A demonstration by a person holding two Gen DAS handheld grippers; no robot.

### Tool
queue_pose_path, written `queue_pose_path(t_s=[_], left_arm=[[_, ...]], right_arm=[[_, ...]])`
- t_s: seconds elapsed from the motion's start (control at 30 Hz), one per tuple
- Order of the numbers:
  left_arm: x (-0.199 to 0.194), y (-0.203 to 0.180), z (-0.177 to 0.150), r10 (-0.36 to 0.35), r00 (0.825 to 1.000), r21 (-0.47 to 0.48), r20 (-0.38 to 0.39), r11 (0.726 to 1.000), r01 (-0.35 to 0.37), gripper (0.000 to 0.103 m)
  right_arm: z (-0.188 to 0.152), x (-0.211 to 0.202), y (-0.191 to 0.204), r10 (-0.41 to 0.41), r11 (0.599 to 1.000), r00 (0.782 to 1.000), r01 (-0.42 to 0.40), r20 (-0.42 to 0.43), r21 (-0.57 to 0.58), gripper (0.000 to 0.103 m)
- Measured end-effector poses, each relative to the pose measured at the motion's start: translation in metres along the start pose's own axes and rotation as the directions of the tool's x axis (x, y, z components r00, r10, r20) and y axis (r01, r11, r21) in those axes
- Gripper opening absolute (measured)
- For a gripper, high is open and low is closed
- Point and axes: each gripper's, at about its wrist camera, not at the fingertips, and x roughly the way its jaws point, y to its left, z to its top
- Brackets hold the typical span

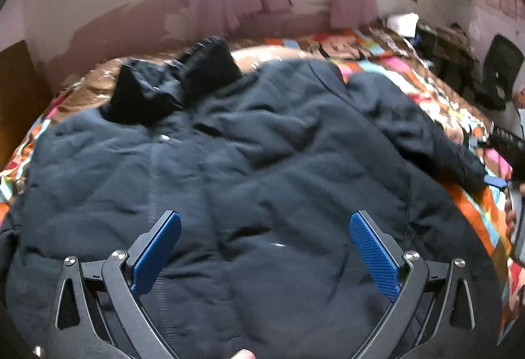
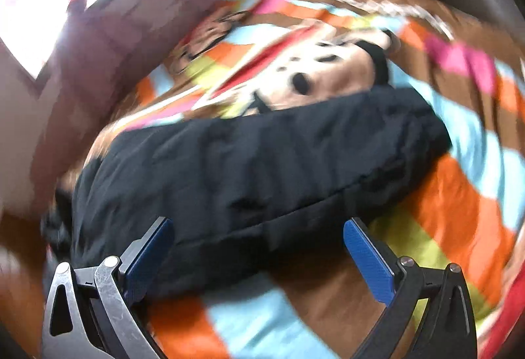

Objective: Fold large clothes
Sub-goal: 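Grasp the sleeve cuff with the right tool and lift it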

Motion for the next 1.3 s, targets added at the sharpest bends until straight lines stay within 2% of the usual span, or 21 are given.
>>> queue_pose_path(t_s=[0.13,0.2,0.23,0.27,0.3,0.33,0.43,0.53,0.63,0.77,0.87,0.9,0.97,1.07,1.13,1.2,1.3], left_arm=[[0.013,-0.015,-0.004,-0.033,0.999,0.061,-0.04,0.997,0.036,0.101],[0.023,-0.021,-0.007,-0.036,0.996,0.083,-0.078,0.996,0.043,0.101],[0.029,-0.023,-0.009,-0.028,0.995,0.09,-0.1,0.995,0.037,0.101],[0.034,-0.025,-0.01,-0.026,0.993,0.091,-0.114,0.995,0.037,0.101],[0.036,-0.024,-0.011,-0.031,0.992,0.084,-0.121,0.996,0.042,0.101],[0.038,-0.023,-0.011,-0.04,0.991,0.073,-0.127,0.996,0.049,0.101],[0.041,-0.015,-0.01,-0.062,0.987,0.044,-0.148,0.997,0.069,0.101],[0.036,-0.007,-0.006,-0.055,0.988,0.035,-0.142,0.998,0.061,0.101],[0.019,0.006,0.001,-0.049,0.993,0.022,-0.108,0.998,0.052,0.101],[-0.013,0.033,0.013,-0.043,0.997,-0.017,-0.059,0.999,0.042,0.101],[-0.039,0.055,0.017,-0.031,0.999,-0.052,-0.034,0.998,0.029,0.101],[-0.05,0.066,0.018,-0.021,0.999,-0.065,-0.028,0.998,0.019,0.101],[-0.071,0.082,0.018,-0.023,1.0,-0.088,-0.011,0.996,0.022,0.101],[-0.101,0.11,0.015,-0.028,1.0,-0.138,0.012,0.99,0.029,0.101],[-0.12,0.129,0.01,-0.029,0.999,-0.173,0.014,0.984,0.031,0.101],[-0.138,0.147,0.002,-0.021,1.0,-0.201,0.021,0.979,0.025,0.101],[-0.155,0.168,-0.013,-0.013,0.999,-0.231,0.033,0.973,0.021,0.101]], right_arm=[[0.008,0.025,-0.038,-0.017,0.985,1.0,0.019,-0.013,0.169,0.102],[0.01,0.037,-0.057,0.015,0.962,0.999,-0.006,-0.03,0.271,0.098],[0.011,0.043,-0.064,0.038,0.949,0.999,-0.025,-0.037,0.313,0.085],[0.011,0.047,-0.07,0.049,0.937,0.998,-0.03,-0.044,0.347,0.079],[0.013,0.048,-0.076,0.053,0.929,0.998,-0.036,-0.035,0.369,0.062],[0.015,0.048,-0.079,0.062,0.924,0.998,-0.048,-0.025,0.38,0.046],[0.022,0.04,-0.079,0.068,0.928,0.998,-0.067,0.01,0.367,0.015],[0.033,0.015,-0.064,0.069,0.946,0.994,-0.091,0.08,0.31,0.009],[0.049,-0.02,-0.032,0.086,0.973,0.979,-0.122,0.184,0.194,0.008],[0.058,-0.071,0.041,0.177,0.984,0.934,-0.174,0.309,-0.039,0.007],[0.046,-0.094,0.11,0.263,0.949,0.896,-0.172,0.357,-0.265,0.007],[0.039,-0.099,0.129,0.287,0.929,0.886,-0.165,0.363,-0.332,0.007],[0.013,-0.11,0.177,0.355,0.858,0.867,-0.153,0.35,-0.491,0.007],[-0.034,-0.115,0.235,0.44,0.723,0.851,-0.147,0.286,-0.675,0.007],[-0.07,-0.113,0.27,0.461,0.619,0.858,-0.127,0.227,-0.775,0.007],[-0.111,-0.106,0.297,0.455,0.496,0.874,-0.091,0.169,-0.863,0.007],[-0.184,-0.094,0.326,0.427,0.262,0.9,-0.026,0.092,-0.965,0.007]])
